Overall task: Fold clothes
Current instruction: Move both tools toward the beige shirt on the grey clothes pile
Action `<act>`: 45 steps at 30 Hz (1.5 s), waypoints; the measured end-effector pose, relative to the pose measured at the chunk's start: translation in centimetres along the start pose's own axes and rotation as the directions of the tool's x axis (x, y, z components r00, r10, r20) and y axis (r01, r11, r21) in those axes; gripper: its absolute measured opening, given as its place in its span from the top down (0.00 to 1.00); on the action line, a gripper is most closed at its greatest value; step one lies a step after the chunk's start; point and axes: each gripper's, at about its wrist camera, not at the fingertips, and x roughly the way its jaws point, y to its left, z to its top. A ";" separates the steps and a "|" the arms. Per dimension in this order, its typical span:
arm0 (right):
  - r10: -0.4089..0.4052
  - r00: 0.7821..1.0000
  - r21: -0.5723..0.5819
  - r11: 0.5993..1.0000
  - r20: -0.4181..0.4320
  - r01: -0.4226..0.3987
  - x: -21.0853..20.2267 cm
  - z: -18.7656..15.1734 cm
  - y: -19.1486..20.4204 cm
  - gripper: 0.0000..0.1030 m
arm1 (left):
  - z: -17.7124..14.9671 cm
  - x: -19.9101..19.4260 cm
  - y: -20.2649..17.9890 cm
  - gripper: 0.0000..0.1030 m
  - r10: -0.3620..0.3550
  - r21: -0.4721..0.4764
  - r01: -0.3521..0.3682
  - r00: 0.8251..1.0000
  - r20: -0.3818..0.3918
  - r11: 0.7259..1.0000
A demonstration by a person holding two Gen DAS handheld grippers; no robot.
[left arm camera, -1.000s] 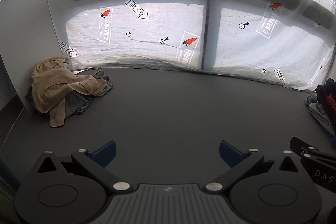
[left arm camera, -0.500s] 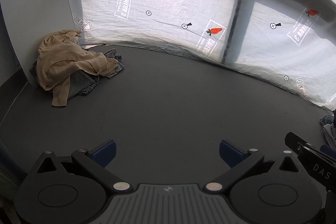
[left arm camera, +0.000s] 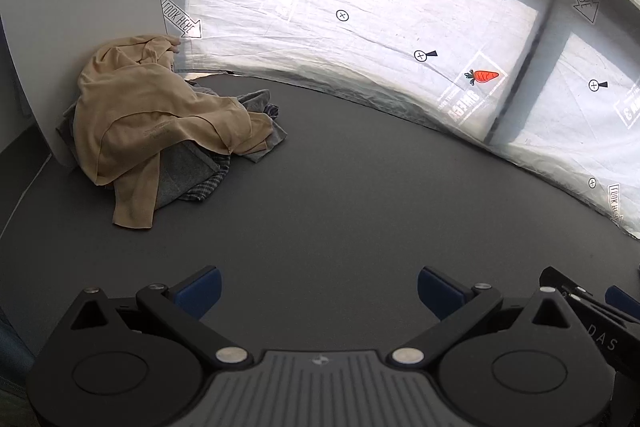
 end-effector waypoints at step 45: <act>0.309 0.929 -0.464 0.805 -0.203 -0.369 29.6 2.1 34.5 0.52 | 10.7 22.3 31.3 0.31 0.345 -0.285 -0.373 0.927 -0.146 0.883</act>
